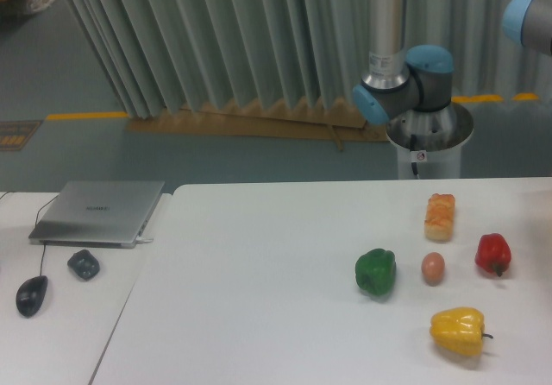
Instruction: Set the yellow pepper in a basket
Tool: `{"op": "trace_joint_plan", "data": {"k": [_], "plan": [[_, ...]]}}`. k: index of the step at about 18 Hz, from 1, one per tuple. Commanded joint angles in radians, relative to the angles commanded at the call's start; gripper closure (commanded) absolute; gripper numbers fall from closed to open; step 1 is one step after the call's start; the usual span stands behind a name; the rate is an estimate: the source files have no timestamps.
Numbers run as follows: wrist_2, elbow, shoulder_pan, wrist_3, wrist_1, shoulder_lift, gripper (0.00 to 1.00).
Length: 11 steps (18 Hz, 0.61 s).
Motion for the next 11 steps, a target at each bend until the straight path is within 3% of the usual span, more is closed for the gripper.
{"op": "trace_joint_plan", "data": {"k": [11], "plan": [[0.003,-0.006,-0.017,-0.011,0.021,-0.002,0.00]]}}
